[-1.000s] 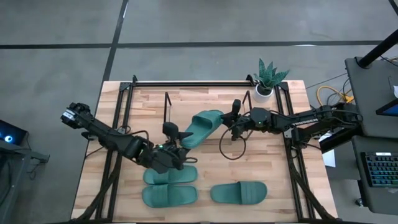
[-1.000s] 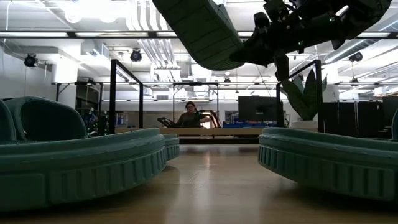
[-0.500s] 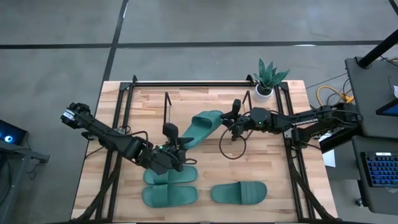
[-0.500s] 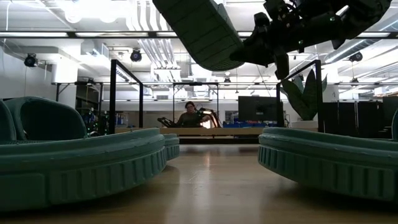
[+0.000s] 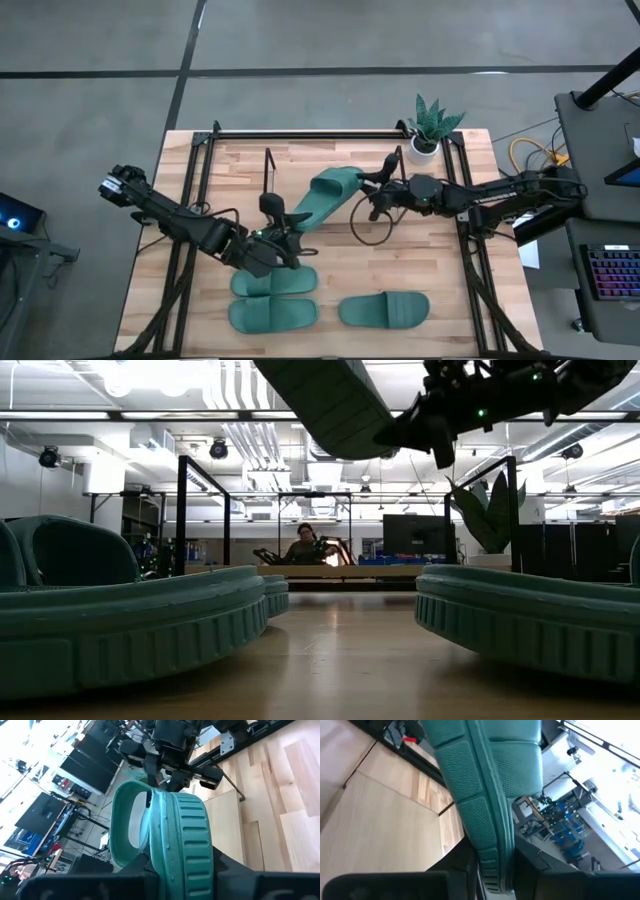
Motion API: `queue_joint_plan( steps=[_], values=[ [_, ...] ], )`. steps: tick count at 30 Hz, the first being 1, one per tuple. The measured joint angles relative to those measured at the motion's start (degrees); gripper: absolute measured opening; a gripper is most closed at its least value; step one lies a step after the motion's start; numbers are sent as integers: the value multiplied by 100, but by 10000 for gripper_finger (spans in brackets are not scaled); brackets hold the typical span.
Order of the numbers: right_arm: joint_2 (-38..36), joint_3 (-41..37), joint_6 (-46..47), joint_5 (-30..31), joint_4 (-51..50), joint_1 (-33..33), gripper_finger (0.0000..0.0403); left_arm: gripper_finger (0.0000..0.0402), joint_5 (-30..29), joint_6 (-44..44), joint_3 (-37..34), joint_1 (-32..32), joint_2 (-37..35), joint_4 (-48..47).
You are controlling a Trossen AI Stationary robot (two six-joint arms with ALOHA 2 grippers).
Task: Pick and place slides into the shelf
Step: Put the green slipper on the shelf
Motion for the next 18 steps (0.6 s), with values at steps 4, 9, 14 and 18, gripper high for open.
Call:
queue_joint_plan(
  steps=[4, 9, 14, 18],
  values=[
    [-76, -7, 21, -9, -65, 110, 79, 39, -33, -7, 18, -20, -11, -15],
    [-84, -9, -91, -14, -152, 218, 79, 39, -51, 16, 120, -67, -55, -71],
    [-90, -9, -73, -14, -154, 216, 94, 39, -85, 142, 177, -103, -55, -84],
    [-90, -19, -25, 207, -202, 192, 132, 39, -144, 146, 177, -122, -66, -133]
  ],
)
